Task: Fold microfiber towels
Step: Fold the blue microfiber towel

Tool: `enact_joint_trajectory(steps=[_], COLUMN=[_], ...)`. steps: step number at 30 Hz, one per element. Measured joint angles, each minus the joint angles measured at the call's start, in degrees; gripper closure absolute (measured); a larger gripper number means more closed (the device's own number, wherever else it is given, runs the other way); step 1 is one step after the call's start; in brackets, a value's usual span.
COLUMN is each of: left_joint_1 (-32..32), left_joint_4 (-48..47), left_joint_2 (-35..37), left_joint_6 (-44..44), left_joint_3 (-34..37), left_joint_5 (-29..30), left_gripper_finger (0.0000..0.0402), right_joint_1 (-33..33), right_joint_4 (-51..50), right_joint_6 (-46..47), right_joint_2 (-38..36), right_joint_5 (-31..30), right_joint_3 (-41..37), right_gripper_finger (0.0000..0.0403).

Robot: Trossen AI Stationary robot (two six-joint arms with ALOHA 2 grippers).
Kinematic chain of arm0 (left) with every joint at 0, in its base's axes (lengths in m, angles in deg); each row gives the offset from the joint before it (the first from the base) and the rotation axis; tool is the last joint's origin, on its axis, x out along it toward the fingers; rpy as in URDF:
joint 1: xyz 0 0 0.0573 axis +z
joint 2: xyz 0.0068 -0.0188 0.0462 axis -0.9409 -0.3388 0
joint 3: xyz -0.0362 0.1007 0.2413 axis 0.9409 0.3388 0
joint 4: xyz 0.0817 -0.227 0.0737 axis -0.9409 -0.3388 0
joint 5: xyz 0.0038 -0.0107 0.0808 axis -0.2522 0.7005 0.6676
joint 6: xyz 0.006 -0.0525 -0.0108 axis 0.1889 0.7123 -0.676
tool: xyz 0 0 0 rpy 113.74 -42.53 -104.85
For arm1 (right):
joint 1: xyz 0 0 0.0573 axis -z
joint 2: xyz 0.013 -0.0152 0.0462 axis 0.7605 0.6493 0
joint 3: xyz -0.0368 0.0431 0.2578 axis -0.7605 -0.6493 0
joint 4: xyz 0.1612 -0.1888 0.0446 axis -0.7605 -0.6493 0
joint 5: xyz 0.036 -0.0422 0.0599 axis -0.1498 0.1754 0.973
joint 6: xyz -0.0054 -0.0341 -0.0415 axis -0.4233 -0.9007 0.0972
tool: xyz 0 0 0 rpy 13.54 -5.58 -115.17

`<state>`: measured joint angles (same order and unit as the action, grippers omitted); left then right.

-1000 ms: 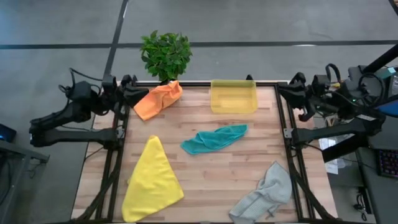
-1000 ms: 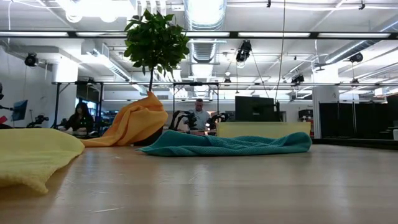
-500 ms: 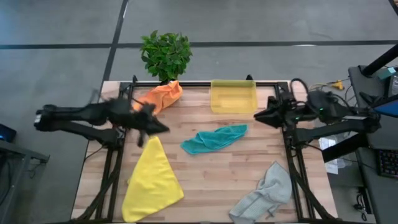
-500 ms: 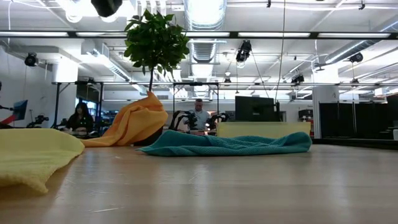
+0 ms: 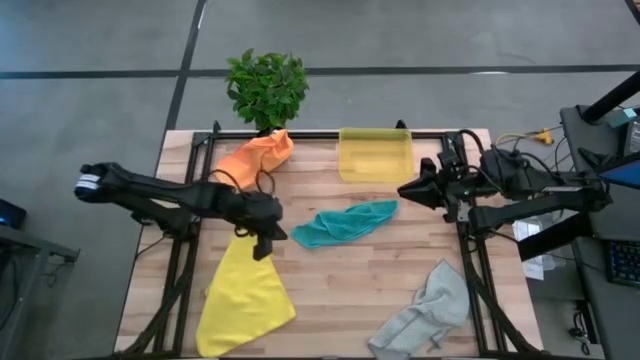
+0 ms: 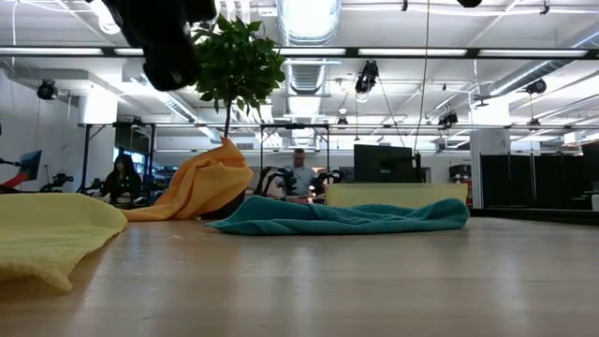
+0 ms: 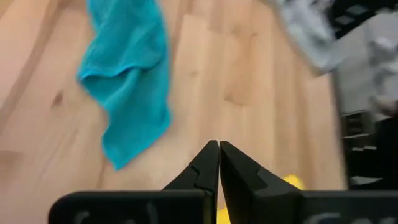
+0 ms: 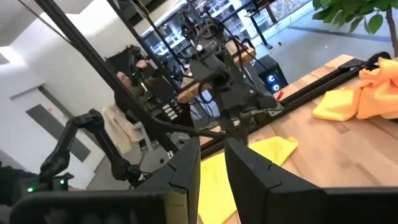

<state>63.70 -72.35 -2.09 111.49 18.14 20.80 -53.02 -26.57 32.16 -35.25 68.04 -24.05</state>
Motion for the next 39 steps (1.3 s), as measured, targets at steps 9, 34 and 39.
enact_joint_trajectory(steps=[9,34,39], left_joint_1=[4.8,11.9,11.9], left_joint_4=[1.7,8.9,8.8], left_joint_2=[-12.3,-29.6,-29.6], left_joint_6=[-2.2,-4.4,-5.6], left_joint_3=[-0.3,-0.8,-0.7], left_joint_5=[-0.2,-2.7,-2.5], left_gripper_finger=[0.0303,0.0171,0.0236], right_joint_1=[-1.1,-5.7,-5.7], right_joint_4=[0.0,2.2,2.3], right_joint_6=[-0.2,1.1,1.3], right_joint_2=[-0.5,0.2,0.2], right_joint_5=[0.1,-0.2,-0.2], right_joint_3=[-2.7,-2.7,-2.7], right_gripper_finger=[0.0332,0.0332,0.0332])
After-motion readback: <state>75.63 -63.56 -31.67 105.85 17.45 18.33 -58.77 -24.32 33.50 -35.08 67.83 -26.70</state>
